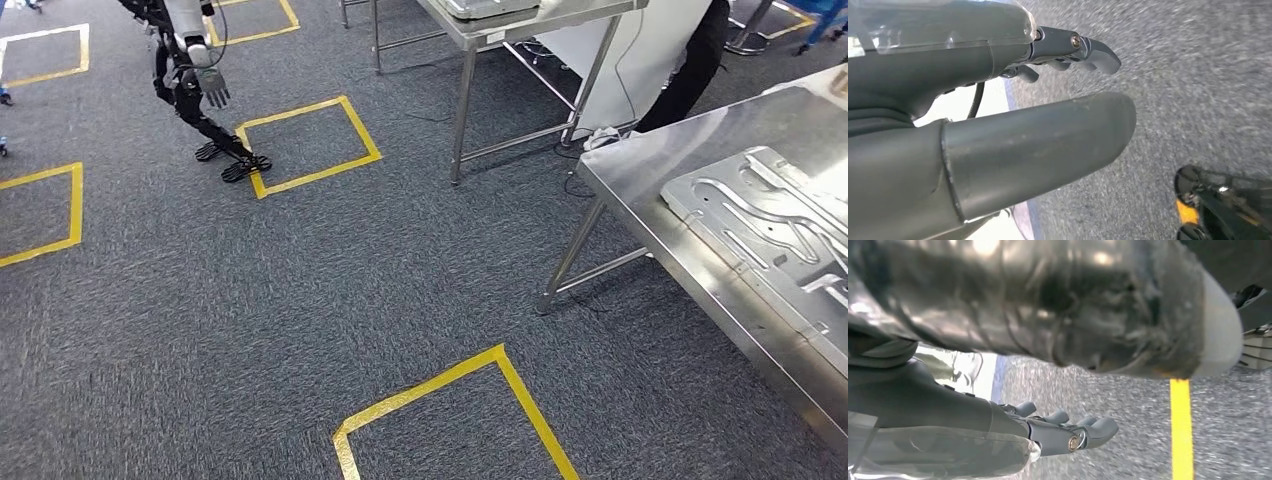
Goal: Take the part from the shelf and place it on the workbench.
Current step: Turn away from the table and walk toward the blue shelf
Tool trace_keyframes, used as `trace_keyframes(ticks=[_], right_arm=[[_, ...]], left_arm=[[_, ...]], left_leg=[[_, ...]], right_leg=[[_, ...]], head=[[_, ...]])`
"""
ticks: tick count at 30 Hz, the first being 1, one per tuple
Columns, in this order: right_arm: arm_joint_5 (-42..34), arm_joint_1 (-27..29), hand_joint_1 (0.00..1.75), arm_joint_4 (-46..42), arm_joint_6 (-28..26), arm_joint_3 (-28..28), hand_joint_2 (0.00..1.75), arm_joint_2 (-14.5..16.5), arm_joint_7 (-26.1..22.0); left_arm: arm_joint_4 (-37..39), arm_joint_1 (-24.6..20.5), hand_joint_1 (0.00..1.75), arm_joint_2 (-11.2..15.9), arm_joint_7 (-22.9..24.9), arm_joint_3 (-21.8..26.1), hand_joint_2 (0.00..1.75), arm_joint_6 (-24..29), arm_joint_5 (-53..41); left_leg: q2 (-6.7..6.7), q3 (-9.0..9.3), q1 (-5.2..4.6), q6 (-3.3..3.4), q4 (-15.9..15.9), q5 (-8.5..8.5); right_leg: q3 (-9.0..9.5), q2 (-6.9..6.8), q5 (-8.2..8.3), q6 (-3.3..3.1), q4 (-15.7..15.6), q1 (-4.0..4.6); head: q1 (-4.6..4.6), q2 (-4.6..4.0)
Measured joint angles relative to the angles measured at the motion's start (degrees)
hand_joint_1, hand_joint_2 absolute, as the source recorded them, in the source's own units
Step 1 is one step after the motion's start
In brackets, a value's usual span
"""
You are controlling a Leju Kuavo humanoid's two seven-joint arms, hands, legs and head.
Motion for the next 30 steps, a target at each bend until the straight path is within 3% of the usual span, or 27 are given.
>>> trace_keyframes(ticks=[3,4,5,8,10,11,13,14,15,17,19,20,21,23,24,25,27,29,30], right_arm=[[0.2,-0.1,0.0,0.0,0.0,0.0,0.0,-0.1,0.0],[0.3,-0.1,0.0,0.0,0.0,0.0,0.0,-0.1,0.0],[0.5,-0.2,0.0,-0.1,0.0,0.0,0.0,-0.2,0.0],[0.8,-0.6,0.0,-0.1,-0.1,0.0,0.0,-0.1,-0.1],[0.9,-0.6,0.0,-0.1,-0.1,0.0,0.0,0.0,-0.2],[0.9,-0.6,0.0,-0.1,-0.1,-0.1,0.0,0.1,-0.2],[1.0,-0.4,0.0,-0.1,-0.2,-0.1,0.0,0.2,-0.2],[1.1,-0.3,0.0,-0.1,-0.1,-0.1,0.0,0.2,-0.2],[1.2,-0.2,0.0,-0.1,-0.1,-0.1,0.0,0.2,-0.1],[1.4,-0.1,0.0,-0.1,-0.1,-0.1,0.0,0.2,-0.1],[1.6,0.0,0.0,-0.2,-0.1,-0.2,0.0,0.0,-0.1],[1.7,0.0,0.0,-0.2,-0.2,-0.2,0.0,-0.1,-0.1],[1.7,0.0,0.0,-0.2,-0.1,-0.3,0.0,-0.2,-0.1],[1.7,-0.2,0.0,-0.2,-0.1,-0.3,0.0,-0.1,-0.1],[1.7,-0.4,0.0,-0.2,-0.1,-0.3,0.0,0.0,-0.1],[1.7,-0.4,0.0,-0.2,-0.1,-0.3,0.0,0.1,-0.1],[1.7,-0.2,0.0,-0.2,0.0,-0.5,0.0,0.4,-0.4],[1.6,-0.1,0.0,-0.2,0.0,-0.7,0.0,0.9,-0.8],[1.6,-0.2,0.0,-0.2,0.0,-0.8,0.0,1.2,-0.9]], left_arm=[[0.0,0.0,0.0,-0.1,0.0,0.0,0.0,0.0,0.0],[0.0,0.0,0.0,-0.2,0.0,0.0,0.0,0.0,0.0],[0.0,-0.1,0.0,-0.2,0.0,0.0,0.0,0.0,0.0],[0.0,0.1,0.0,-0.1,0.0,0.0,0.0,0.0,0.0],[0.0,0.2,0.0,0.1,0.0,0.0,0.0,0.0,0.0],[-0.1,0.1,0.0,0.2,0.0,0.0,0.0,0.0,0.0],[-0.1,0.1,0.0,0.2,0.1,0.0,0.0,0.0,0.0],[-0.1,0.1,0.0,0.2,0.1,0.0,0.0,0.0,0.1],[-0.1,0.1,0.0,0.2,0.1,0.0,0.0,0.0,0.1],[-0.1,0.1,0.0,0.1,0.1,0.0,0.0,0.0,0.2],[-0.1,0.0,0.0,-0.2,0.2,0.0,0.0,0.0,0.2],[-0.1,-0.1,0.0,-0.4,0.2,0.0,0.0,0.0,0.2],[-0.1,-0.2,0.0,-0.6,0.2,0.0,0.0,0.0,0.2],[-0.1,-0.2,0.0,-0.5,0.2,0.0,0.0,-0.1,0.2],[-0.1,-0.1,0.0,-0.4,0.2,0.0,0.0,-0.1,0.2],[-0.1,0.0,0.0,-0.3,0.3,0.0,0.0,-0.1,0.2],[-0.1,0.0,0.0,0.0,0.3,0.0,0.0,-0.1,0.1],[-0.2,-0.1,0.0,0.5,0.4,0.0,0.0,-0.1,-0.1],[-0.2,-0.1,0.0,0.9,0.4,0.0,0.0,-0.2,-0.3]], left_leg=[[2.15,4.89,0.88,-1.23,-9.1,4.22],[2.78,5.97,0.95,-1.14,-11.2,4.84],[3.07,6.32,0.84,-0.76,-12.1,4.83],[1.69,5.95,0.32,1.14,-11.8,4.5],[0.69,6.05,0.09,1.86,-12.0,4.55],[0.2,6.11,-0.1,2.12,-12.1,4.57],[-0.98,6.15,-0.76,2.53,-12.2,4.54],[-1.73,6.26,-1.16,2.75,-12.2,4.48],[-2.61,6.48,-1.55,2.98,-12.2,4.38],[-4.39,7.23,-2.08,3.42,-12.2,4.09],[-5.98,7.65,-1.96,3.65,-12.4,3.91],[-6.69,7.62,-1.71,3.57,-12.5,3.96],[-7.51,7.48,-1.46,3.37,-12.7,4.11],[-8.75,7.4,-1.37,3.05,-13.3,4.49],[-8.03,7.35,-1.61,2.97,-13.3,4.42],[-6.43,6.99,-1.85,2.85,-12.5,3.84],[-2.32,4.38,-1.95,2.15,-7.6,1.14],[-0.7,0.85,-1.33,1.04,-1.5,-1.08],[-0.41,0.14,-0.95,0.46,-0.6,-0.81]], right_leg=[[0.45,-1.57,-1.06,1.28,0.9,-0.42],[0.49,-2.03,-1.48,1.81,1.3,-0.38],[0.52,-2.38,-1.78,2.25,1.7,-0.31],[0.8,-2.83,-2.19,3.02,2.0,-0.64],[-0.31,-0.73,-4.2,3.05,4.6,-0.9],[-1.8,0.76,-5.9,2.86,7.6,-0.88],[-6.19,2.49,-8.82,2.03,15.3,-0.37],[-7.98,2.81,-9.03,1.43,18.0,0.09],[-8.92,3.11,-7.99,0.66,18.6,0.72],[-7.86,4.65,-2.68,-1.34,13.7,2.44],[-5.87,8.37,1.79,-3.46,7.3,3.69],[-5.34,9.69,2.76,-4.12,5.5,4.03],[-5.16,10.15,2.87,-4.5,4.8,4.07],[-4.16,8.39,3.03,-4.64,2.7,3.84],[-3.22,7.3,3.13,-4.51,1.1,3.53],[-2.16,6.24,3.26,-4.35,-0.6,3.19],[-0.8,4.12,3.31,-3.69,-2.5,2.78],[-0.56,2.06,2.85,-2.94,-2.4,2.38],[-0.58,1.07,2.49,-2.48,-2.1,2.1]], head=[[-0.01,0.0],[0.03,0.0],[0.07,0.0],[0.11,0.0],[0.1,0.0],[0.1,0.0],[0.11,0.0],[0.1,0.0],[0.1,0.0],[0.09,0.0],[0.12,0.0],[0.18,0.0],[0.25,0.0],[0.35,0.0],[0.34,0.0],[0.34,0.0],[0.33,0.0],[0.32,0.0],[0.31,0.0]])
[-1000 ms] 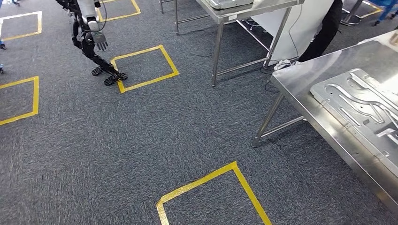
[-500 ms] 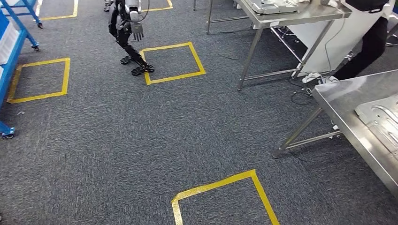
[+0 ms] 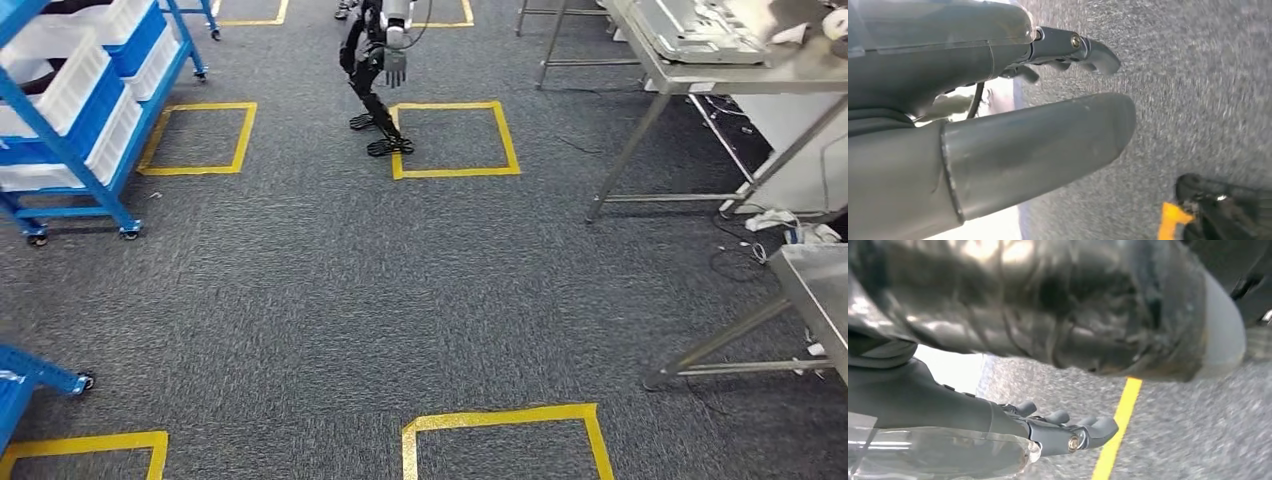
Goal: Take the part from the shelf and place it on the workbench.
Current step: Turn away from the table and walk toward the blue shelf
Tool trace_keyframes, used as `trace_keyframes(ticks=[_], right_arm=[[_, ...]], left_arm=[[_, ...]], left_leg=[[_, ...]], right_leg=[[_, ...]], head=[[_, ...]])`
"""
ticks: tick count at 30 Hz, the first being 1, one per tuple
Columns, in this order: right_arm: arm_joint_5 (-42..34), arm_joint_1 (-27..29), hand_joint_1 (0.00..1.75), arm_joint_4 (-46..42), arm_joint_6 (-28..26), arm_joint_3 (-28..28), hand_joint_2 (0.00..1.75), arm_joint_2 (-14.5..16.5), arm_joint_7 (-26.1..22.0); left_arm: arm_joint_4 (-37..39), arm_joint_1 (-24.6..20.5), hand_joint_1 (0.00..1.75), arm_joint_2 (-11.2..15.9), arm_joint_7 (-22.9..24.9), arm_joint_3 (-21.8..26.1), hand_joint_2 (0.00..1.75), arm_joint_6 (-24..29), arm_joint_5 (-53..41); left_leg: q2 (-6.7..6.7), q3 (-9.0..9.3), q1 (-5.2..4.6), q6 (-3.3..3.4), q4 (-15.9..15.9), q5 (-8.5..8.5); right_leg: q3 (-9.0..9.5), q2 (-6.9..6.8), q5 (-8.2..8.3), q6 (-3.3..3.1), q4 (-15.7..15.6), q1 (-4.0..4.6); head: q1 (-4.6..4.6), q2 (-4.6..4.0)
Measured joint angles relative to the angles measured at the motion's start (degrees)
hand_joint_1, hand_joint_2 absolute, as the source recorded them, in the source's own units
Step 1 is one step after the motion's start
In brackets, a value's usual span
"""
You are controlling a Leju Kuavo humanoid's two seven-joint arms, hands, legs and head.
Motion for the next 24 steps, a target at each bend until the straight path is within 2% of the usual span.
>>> trace_keyframes(ticks=[1,3,4,5,7,9,10,11,12,13,14,15,16,17,18,19,21,23,24], right_arm=[[-0.1,-0.1,0.0,0.0,0.0,-0.1,0.0,0.3,-0.1],[-0.3,-0.4,0.0,0.0,0.0,-0.4,0.0,0.8,-0.1],[-0.5,-0.5,0.0,0.0,0.0,-0.5,0.0,0.9,-0.2],[-0.6,-0.6,0.0,0.0,-0.1,-0.6,0.0,1.0,-0.2],[-0.8,-0.8,0.0,0.1,-0.2,-0.8,0.0,1.2,-0.4],[-1.1,-1.1,0.0,0.2,-0.3,-0.9,0.0,1.6,-0.7],[-1.2,-1.3,0.0,0.2,-0.3,-1.0,0.0,1.7,-0.8],[-1.3,-1.3,0.0,0.3,-0.3,-1.2,0.0,1.8,-0.9],[-1.5,-1.4,0.0,0.3,-0.4,-1.4,0.0,1.9,-1.0],[-1.6,-1.3,0.0,0.3,-0.5,-1.6,0.0,2.0,-1.0],[-1.8,-1.3,0.0,0.4,-0.5,-1.9,0.0,2.1,-1.0],[-1.9,-1.3,0.0,0.4,-0.7,-2.1,0.0,2.1,-1.0],[-1.9,-1.2,0.0,0.5,-0.8,-2.2,0.0,2.1,-1.0],[-2.0,-1.2,0.0,0.5,-0.9,-2.3,0.0,2.1,-1.0],[-2.0,-1.2,0.0,0.5,-0.9,-2.4,0.0,2.1,-1.0],[-2.0,-1.2,0.0,0.5,-1.0,-2.5,0.0,2.1,-1.0],[-2.0,-1.1,0.0,0.5,-1.0,-2.7,0.0,2.1,-1.0],[-2.0,-1.2,0.0,0.5,-1.1,-2.9,0.0,2.1,-1.0],[-2.0,-1.2,0.0,0.5,-1.2,-3.0,0.0,2.1,-1.0]], left_arm=[[-0.1,0.1,0.0,0.4,0.0,0.0,0.0,0.0,-0.1],[-0.2,0.2,0.0,1.2,-0.1,-0.1,0.0,-0.1,-0.4],[-0.3,0.2,0.0,1.5,-0.2,-0.2,0.0,-0.1,-0.5],[-0.4,0.1,0.0,1.6,-0.3,-0.4,0.0,-0.2,-0.6],[-0.5,0.0,0.0,2.0,-0.6,-0.7,0.0,-0.3,-0.9],[-0.7,0.1,0.0,2.6,-0.8,-1.1,0.0,-0.4,-1.1],[-0.8,0.1,0.0,2.9,-0.8,-1.1,0.0,-0.4,-1.1],[-0.8,0.1,0.0,3.0,-0.9,-1.2,0.0,-0.4,-1.1],[-0.9,0.0,0.0,3.1,-0.9,-1.3,0.0,-0.4,-1.1],[-0.9,-0.1,0.0,3.2,-1.0,-1.4,0.0,-0.4,-1.2],[-1.0,-0.1,0.0,3.2,-1.0,-1.5,0.0,-0.4,-1.3],[-1.0,-0.2,0.0,3.3,-1.1,-1.6,0.0,-0.4,-1.4],[-1.0,-0.2,0.0,3.3,-1.2,-1.7,0.0,-0.4,-1.6],[-1.0,-0.1,0.0,3.3,-1.3,-1.8,0.0,-0.4,-1.7],[-1.0,-0.1,0.0,3.3,-1.3,-1.9,0.0,-0.4,-1.8],[-1.0,-0.1,0.0,3.3,-1.3,-2.1,0.0,-0.4,-1.8],[-1.0,-0.1,0.0,3.2,-1.3,-2.3,0.0,-0.4,-1.9],[-1.0,-0.1,0.0,3.2,-1.3,-2.6,0.0,-0.5,-2.0],[-1.0,-0.1,0.0,3.2,-1.3,-2.6,0.0,-0.5,-2.1]], left_leg=[[0.34,0.4,0.41,-0.63,-1.1,1.28],[2.14,3.68,1.13,-1.96,-7.7,4.93],[3.29,5.09,1.24,-2.35,-10.3,6.01],[4.24,5.94,1.26,-2.39,-12.0,6.58],[4.26,5.84,0.89,-1.12,-11.9,6.43],[3.1,5.58,0.62,0.38,-11.7,6.43],[2.63,5.51,0.58,0.84,-11.8,6.51],[2.14,5.4,0.56,1.25,-11.9,6.68],[1.69,5.31,0.55,1.63,-11.9,6.88],[1.29,5.06,0.46,1.95,-12.0,7.05],[0.84,4.8,0.29,2.2,-12.0,7.2],[0.33,4.59,0.07,2.4,-12.0,7.32],[-0.24,4.45,-0.16,2.53,-12.0,7.39],[-0.88,4.41,-0.35,2.6,-12.0,7.45],[-1.49,4.44,-0.48,2.62,-11.9,7.5],[-2.04,4.48,-0.52,2.6,-12.0,7.55],[-3.08,4.41,-0.51,2.3,-12.0,7.77],[-3.93,4.17,-0.36,1.76,-12.1,8.13],[-4.37,4.09,-0.31,1.43,-12.3,8.34]], right_leg=[[-0.04,-0.93,-0.41,0.48,0.5,-0.38],[-0.17,-2.52,-1.44,1.56,1.8,-1.18],[-0.27,-3.08,-1.94,2.08,2.6,-1.34],[-0.41,-3.51,-2.48,2.58,3.3,-1.38],[-0.51,-4.24,-3.15,3.32,4.0,-1.24],[-0.27,-5.06,-3.42,3.88,4.2,-1.48],[-0.19,-4.65,-3.79,4.18,4.5,-1.71],[-0.47,-3.44,-4.75,4.41,5.4,-1.92],[-1.35,-1.79,-6.38,4.56,7.5,-2.08],[-2.77,0.08,-8.47,4.59,10.6,-2.15],[-4.62,1.32,-10.54,4.47,14.5,-2.12],[-6.3,1.86,-11.93,4.27,18.0,-2.04],[-7.31,2.09,-12.24,3.98,20.0,-1.93],[-7.32,2.25,-11.36,3.56,19.9,-1.75],[-6.27,2.48,-9.46,3.06,17.6,-1.49],[-4.5,3.05,-7.11,2.48,13.7,-1.14],[-1.49,5.01,-4.06,1.59,6.8,-0.51],[-0.75,5.71,-3.53,1.24,4.7,-0.13],[-0.71,5.05,-3.28,1.13,4.3,-0.07]], head=[[0.0,0.0],[-0.01,0.0],[-0.03,0.0],[-0.02,0.0],[0.0,0.0],[0.02,0.0],[0.03,0.0],[0.03,0.0],[0.04,0.0],[0.04,0.0],[0.04,0.0],[0.03,0.0],[0.03,0.0],[0.02,0.0],[0.02,0.0],[0.02,0.0],[0.02,0.0],[0.02,0.0],[0.03,0.0]])
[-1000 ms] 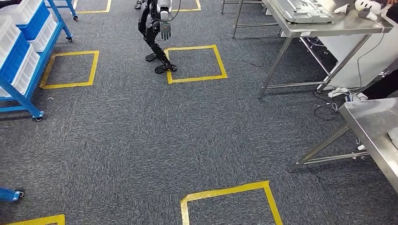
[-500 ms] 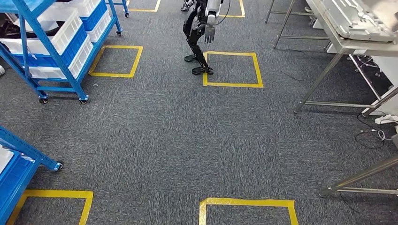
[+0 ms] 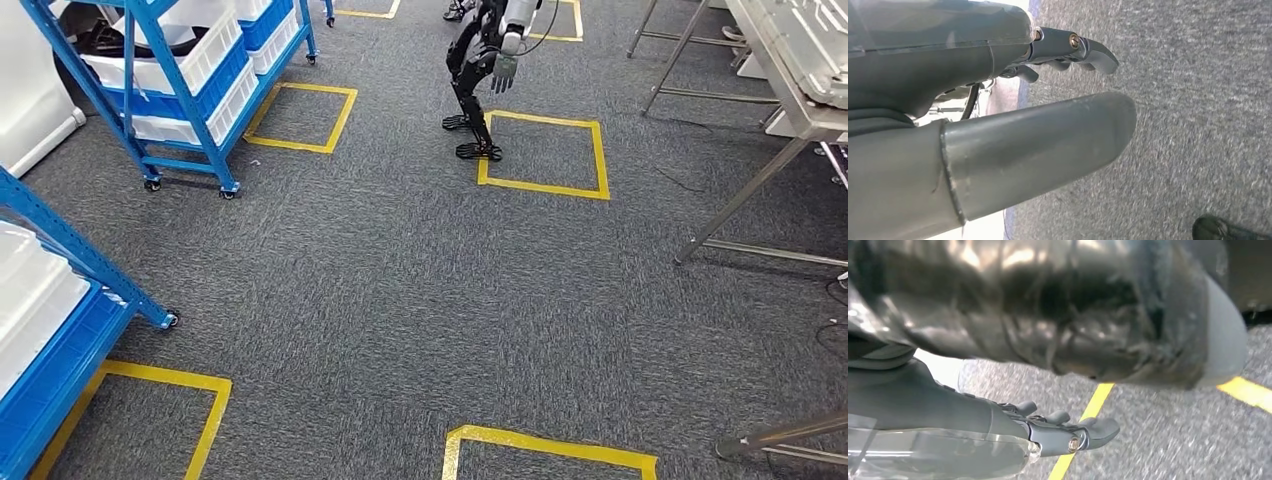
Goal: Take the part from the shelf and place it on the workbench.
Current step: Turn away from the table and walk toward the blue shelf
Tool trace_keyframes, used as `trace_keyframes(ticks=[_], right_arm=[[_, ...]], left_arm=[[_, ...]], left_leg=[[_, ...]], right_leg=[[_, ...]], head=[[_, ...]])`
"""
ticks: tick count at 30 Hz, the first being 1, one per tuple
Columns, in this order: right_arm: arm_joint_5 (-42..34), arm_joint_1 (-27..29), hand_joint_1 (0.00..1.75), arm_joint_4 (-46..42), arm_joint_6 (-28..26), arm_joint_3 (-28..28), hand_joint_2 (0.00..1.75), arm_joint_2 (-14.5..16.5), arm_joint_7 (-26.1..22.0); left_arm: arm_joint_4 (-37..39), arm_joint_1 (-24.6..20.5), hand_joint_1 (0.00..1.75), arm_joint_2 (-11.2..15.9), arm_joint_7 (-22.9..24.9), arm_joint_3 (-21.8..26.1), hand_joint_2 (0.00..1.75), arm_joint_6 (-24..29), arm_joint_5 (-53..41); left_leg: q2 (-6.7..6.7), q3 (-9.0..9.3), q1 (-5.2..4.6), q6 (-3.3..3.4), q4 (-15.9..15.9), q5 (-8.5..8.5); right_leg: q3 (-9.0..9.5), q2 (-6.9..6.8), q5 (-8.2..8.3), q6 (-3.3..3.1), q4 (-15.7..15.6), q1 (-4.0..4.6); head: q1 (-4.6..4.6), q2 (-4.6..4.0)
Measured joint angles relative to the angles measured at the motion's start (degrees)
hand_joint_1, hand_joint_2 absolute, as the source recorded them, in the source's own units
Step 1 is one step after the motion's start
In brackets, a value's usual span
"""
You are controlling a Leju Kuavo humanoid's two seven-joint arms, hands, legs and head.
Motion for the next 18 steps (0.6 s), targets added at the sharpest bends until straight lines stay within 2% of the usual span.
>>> trace_keyframes(ticks=[1,3,5,6,7,8,9,10,11,12,13,14,16,17,18], right_arm=[[0.0,0.0,0.0,0.0,0.0,-0.1,0.0,0.0,0.0],[0.0,0.0,0.0,0.0,-0.1,-0.2,0.0,0.1,0.0],[0.0,0.2,0.0,0.0,-0.1,-0.3,0.0,0.1,-0.1],[0.0,0.2,0.0,0.0,0.0,-0.4,0.0,0.1,-0.1],[0.0,0.3,0.0,0.0,0.0,-0.4,0.0,0.1,-0.1],[0.0,0.3,0.0,0.0,0.0,-0.5,0.0,0.1,-0.1],[0.0,0.3,0.0,0.1,0.0,-0.5,0.0,0.1,-0.1],[0.1,0.2,0.0,0.1,0.0,-0.5,0.0,0.2,-0.1],[0.1,0.2,0.0,0.1,0.0,-0.5,0.0,0.2,-0.1],[0.1,0.2,0.0,0.1,0.0,-0.5,0.0,0.2,-0.1],[0.1,0.2,0.0,0.1,0.0,-0.6,0.0,0.2,-0.1],[0.1,0.1,0.0,0.1,0.0,-0.6,0.0,0.3,-0.1],[0.1,-0.2,0.0,0.1,0.0,-0.6,0.0,0.3,-0.1],[0.1,-0.2,0.0,0.1,0.0,-0.6,0.0,0.3,-0.1],[0.1,-0.2,0.0,0.1,0.0,-0.6,0.0,0.3,-0.1]], left_arm=[[0.0,0.1,0.0,0.1,0.0,-0.1,0.0,0.0,-0.1],[0.0,0.1,0.0,0.5,0.0,-0.1,0.0,0.0,-0.2],[0.0,-0.1,0.0,0.9,0.0,-0.2,0.0,0.0,-0.2],[0.0,-0.1,0.0,1.0,0.0,-0.2,0.0,0.0,-0.2],[0.0,-0.1,0.0,1.1,0.0,-0.2,0.0,0.0,-0.2],[0.0,0.0,0.0,1.1,0.0,-0.2,0.0,0.0,-0.3],[0.0,0.1,0.0,1.1,0.0,-0.2,0.0,0.0,-0.3],[0.0,0.1,0.0,1.1,0.0,-0.2,0.0,0.0,-0.3],[0.0,0.1,0.0,1.1,0.0,-0.2,0.0,0.0,-0.3],[0.0,0.1,0.0,1.1,0.0,-0.3,0.0,0.0,-0.3],[0.0,0.1,0.0,1.0,0.0,-0.3,0.0,0.0,-0.4],[0.0,0.1,0.0,1.0,0.0,-0.3,0.0,0.0,-0.4],[0.0,0.3,0.0,1.0,0.0,-0.3,0.0,0.0,-0.4],[0.0,0.3,0.0,1.0,0.0,-0.4,0.0,0.0,-0.4],[0.0,0.3,0.0,1.0,0.0,-0.4,0.0,0.0,-0.4]], left_leg=[[-0.07,-0.11,0.0,-0.23,0.1,0.01],[1.45,-1.1,-0.26,-0.67,2.2,-1.69],[3.6,-3.76,-0.37,-1.13,8.5,-5.68],[3.99,-5.16,-0.27,-1.41,12.0,-7.39],[4.25,-6.03,-0.14,-1.69,14.5,-8.32],[4.5,-5.84,0.03,-1.95,14.9,-8.1],[4.91,-4.51,0.2,-2.18,13.0,-6.92],[5.82,-2.21,0.34,-2.36,9.3,-5.18],[7.27,0.18,0.32,-2.32,5.2,-3.85],[8.34,1.99,0.24,-2.02,2.0,-2.92],[9.07,3.01,0.13,-1.6,0.1,-2.55],[9.15,3.13,0.0,-1.11,-0.3,-2.66],[7.89,2.97,0.1,-0.27,-0.6,-2.36],[7.35,2.99,0.21,0.09,-0.8,-2.17],[6.77,3.0,0.34,0.49,-1.0,-1.93]], right_leg=[[0.23,-0.65,0.29,-0.07,-0.5,-0.15],[0.76,-2.09,1.02,-0.44,-1.7,-0.47],[0.8,-3.63,1.34,-0.71,-2.2,-0.53],[0.65,-4.45,1.35,-0.72,-2.2,-0.51],[0.52,-5.24,1.32,-0.69,-2.1,-0.52],[0.43,-6.01,1.25,-0.63,-1.9,-0.54],[0.37,-6.73,1.11,-0.52,-1.7,-0.59],[0.37,-7.4,0.9,-0.32,-1.4,-0.63],[0.33,-8.04,0.58,-0.04,-1.0,-0.57],[0.33,-8.61,0.24,0.28,-0.6,-0.48],[0.38,-9.11,-0.02,0.57,-0.3,-0.36],[0.44,-9.57,-0.19,0.8,-0.2,-0.26],[0.67,-10.04,-0.42,1.32,0.0,-0.36],[0.6,-9.13,-0.88,1.67,0.4,-0.51],[0.05,-7.51,-2.03,2.06,1.8,-0.71]], head=[[-0.02,0.0],[-0.03,0.0],[-0.04,0.0],[-0.04,0.0],[-0.04,0.0],[-0.03,0.0],[-0.03,0.0],[-0.03,0.0],[-0.04,0.0],[-0.02,0.0],[-0.01,0.0],[0.0,0.0],[-0.01,0.0],[0.01,0.0],[0.0,0.0]])
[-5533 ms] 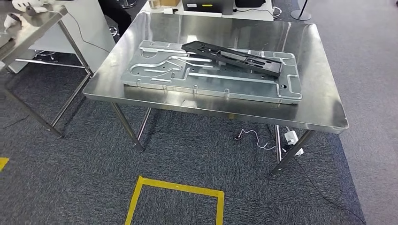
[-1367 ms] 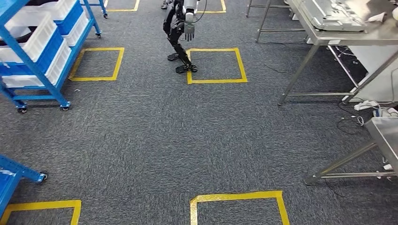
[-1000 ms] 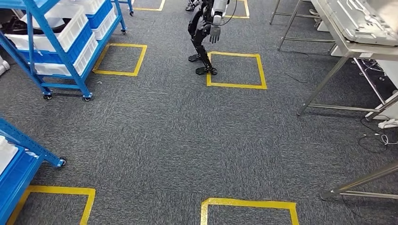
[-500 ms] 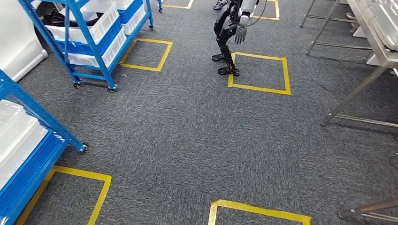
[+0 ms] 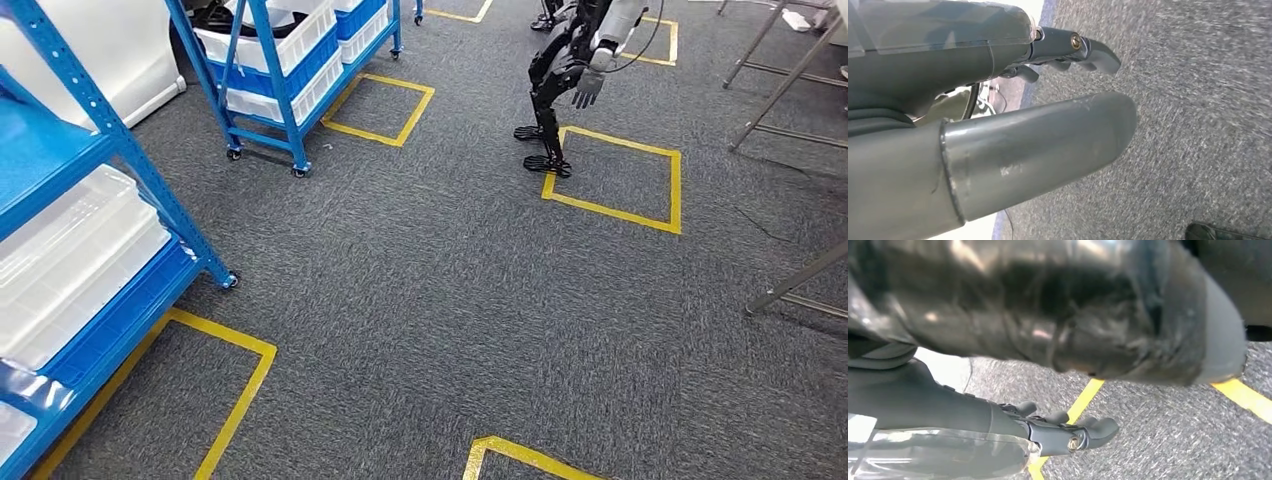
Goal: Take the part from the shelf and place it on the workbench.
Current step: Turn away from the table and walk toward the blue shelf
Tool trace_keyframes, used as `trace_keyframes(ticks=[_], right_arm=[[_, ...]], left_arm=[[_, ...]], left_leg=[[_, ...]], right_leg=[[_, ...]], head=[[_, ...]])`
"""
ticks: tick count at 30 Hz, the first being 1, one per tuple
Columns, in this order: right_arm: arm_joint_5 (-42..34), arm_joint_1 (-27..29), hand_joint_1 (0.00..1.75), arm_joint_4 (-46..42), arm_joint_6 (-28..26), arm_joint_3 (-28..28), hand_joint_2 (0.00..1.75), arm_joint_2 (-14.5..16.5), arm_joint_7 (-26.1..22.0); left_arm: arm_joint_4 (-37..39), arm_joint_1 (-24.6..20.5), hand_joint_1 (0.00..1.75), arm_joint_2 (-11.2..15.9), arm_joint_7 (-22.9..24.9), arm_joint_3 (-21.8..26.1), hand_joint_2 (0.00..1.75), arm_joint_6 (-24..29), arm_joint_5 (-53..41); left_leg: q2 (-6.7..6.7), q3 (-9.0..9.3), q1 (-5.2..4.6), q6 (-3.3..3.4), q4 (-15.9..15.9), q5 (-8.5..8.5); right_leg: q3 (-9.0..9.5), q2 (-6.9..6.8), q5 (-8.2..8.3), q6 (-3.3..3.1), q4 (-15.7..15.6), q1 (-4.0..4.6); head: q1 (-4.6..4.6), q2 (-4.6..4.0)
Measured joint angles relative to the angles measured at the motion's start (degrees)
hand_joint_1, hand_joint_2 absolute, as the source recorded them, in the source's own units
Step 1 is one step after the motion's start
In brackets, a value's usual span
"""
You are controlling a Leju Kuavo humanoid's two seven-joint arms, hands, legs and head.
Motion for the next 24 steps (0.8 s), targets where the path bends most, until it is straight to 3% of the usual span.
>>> trace_keyframes(ticks=[2,4,5,6,7,9,11,13,14,15,17,19,20,21,22,24], right_arm=[[0.0,0.1,0.0,0.0,0.0,0.0,0.0,0.0,0.0],[0.0,0.2,0.0,0.0,0.0,0.0,0.0,0.0,0.0],[0.1,0.3,0.0,0.0,0.0,-0.1,0.0,0.0,0.0],[0.1,0.3,0.0,0.0,0.1,-0.1,0.0,0.0,0.1],[0.2,0.3,0.0,0.0,0.2,-0.2,0.0,0.0,0.1],[0.3,0.3,0.0,0.0,0.4,-0.4,0.0,0.0,0.3],[0.5,0.3,0.0,0.1,0.5,-0.5,0.0,0.0,0.3],[0.7,0.2,0.0,0.1,0.6,-0.7,0.0,0.0,0.4],[0.8,0.1,0.0,0.1,0.6,-0.8,0.0,0.0,0.4],[0.9,0.1,0.0,0.1,0.6,-0.9,0.0,0.0,0.4],[1.0,0.3,0.0,0.1,0.6,-1.0,0.0,0.0,0.5],[1.1,0.5,0.0,0.1,0.7,-1.2,0.0,0.0,0.8],[1.1,0.5,0.0,0.1,0.8,-1.3,0.0,0.0,1.0],[1.2,0.5,0.0,0.1,0.8,-1.3,0.0,0.0,1.2],[1.2,0.5,0.0,0.1,0.8,-1.4,0.0,0.0,1.2],[1.3,0.4,0.0,0.1,0.8,-1.4,0.0,0.0,1.3]], left_arm=[[0.0,-0.2,0.0,0.0,0.0,-0.1,0.0,0.0,0.0],[0.0,-0.3,0.0,0.0,0.0,-0.2,0.0,0.0,0.0],[0.0,-0.3,0.0,0.0,0.0,-0.2,0.0,0.0,0.0],[0.0,-0.2,0.0,0.0,0.0,-0.2,0.0,0.0,0.0],[0.0,-0.2,0.0,-0.1,0.0,-0.2,0.0,0.0,0.0],[0.0,-0.2,0.0,-0.2,-0.1,-0.3,0.0,0.1,0.0],[0.0,-0.3,0.0,-0.3,-0.1,-0.3,0.0,0.2,0.0],[0.0,-0.1,0.0,-0.4,-0.1,-0.3,0.0,0.2,0.0],[0.0,0.1,0.0,-0.5,-0.1,-0.3,0.0,0.2,0.0],[0.0,0.2,0.0,-0.6,-0.1,-0.3,0.0,0.1,0.0],[0.0,0.2,0.0,-0.7,-0.1,-0.3,0.0,0.1,0.0],[0.0,0.1,0.0,-0.8,-0.1,-0.3,0.0,0.1,0.0],[0.0,0.1,0.0,-0.8,-0.1,-0.3,0.0,0.1,0.1],[0.0,0.2,0.0,-0.9,-0.1,-0.3,0.0,0.0,0.1],[0.0,0.3,0.0,-0.9,-0.1,-0.3,0.0,0.0,0.1],[0.0,0.3,0.0,-0.9,-0.1,-0.3,0.0,0.0,0.1]], left_leg=[[-1.15,-0.2,0.09,0.53,-0.1,0.37],[-2.6,-0.55,0.07,0.68,-0.1,0.58],[-3.42,-0.63,0.08,0.65,0.0,0.63],[-4.25,-0.65,0.11,0.58,0.0,0.66],[-5.11,-0.63,0.16,0.48,0.2,0.67],[-6.63,-0.83,0.26,0.0,0.4,0.7],[-7.95,-1.42,0.31,-0.87,0.6,1.0],[-9.24,-1.94,0.43,-1.78,0.4,1.49],[-8.72,-2.17,0.44,-2.07,0.5,1.39],[-7.37,-2.65,0.39,-2.27,1.4,0.73],[-3.61,-4.97,0.23,-2.43,6.8,-2.66],[-2.24,-8.15,0.19,-2.57,14.4,-6.39],[-2.11,-8.89,0.19,-2.6,16.6,-7.05],[-1.99,-8.52,0.19,-2.57,16.6,-6.62],[-1.67,-6.85,0.17,-2.47,14.1,-5.2],[0.67,-1.98,-0.14,-1.94,5.9,-2.12]], right_leg=[[-2.74,3.57,-3.72,0.55,6.1,-0.46],[-5.99,4.64,-6.49,0.82,13.0,-0.78],[-6.61,4.72,-6.28,0.9,14.2,-0.9],[-6.2,4.83,-4.93,0.92,13.2,-1.03],[-4.85,5.17,-2.71,0.89,10.2,-1.18],[-1.57,7.65,0.83,0.77,2.7,-1.48],[-0.35,9.55,1.74,0.59,-0.7,-1.5],[-0.47,8.67,1.95,0.15,-1.0,-1.38],[-0.41,7.9,2.17,-0.23,-1.3,-1.39],[-0.36,7.11,2.39,-0.69,-1.5,-1.41],[-0.43,5.32,2.67,-1.43,-1.9,-1.22],[-0.7,3.39,2.67,-1.72,-1.8,-0.82],[-0.82,2.47,2.64,-1.76,-1.7,-0.67],[-0.9,1.62,2.61,-1.79,-1.6,-0.56],[-0.9,0.85,2.57,-1.8,-1.5,-0.47],[-0.76,-0.55,2.4,-1.65,-1.4,-0.18]], head=[[0.02,0.0],[0.02,0.0],[0.01,0.0],[0.01,0.0],[0.01,0.0],[0.02,0.0],[-0.01,0.0],[-0.02,0.0],[-0.02,0.0],[-0.04,0.0],[-0.08,0.0],[-0.09,0.0],[-0.08,0.0],[-0.08,0.0],[-0.08,0.0],[-0.09,0.0]])
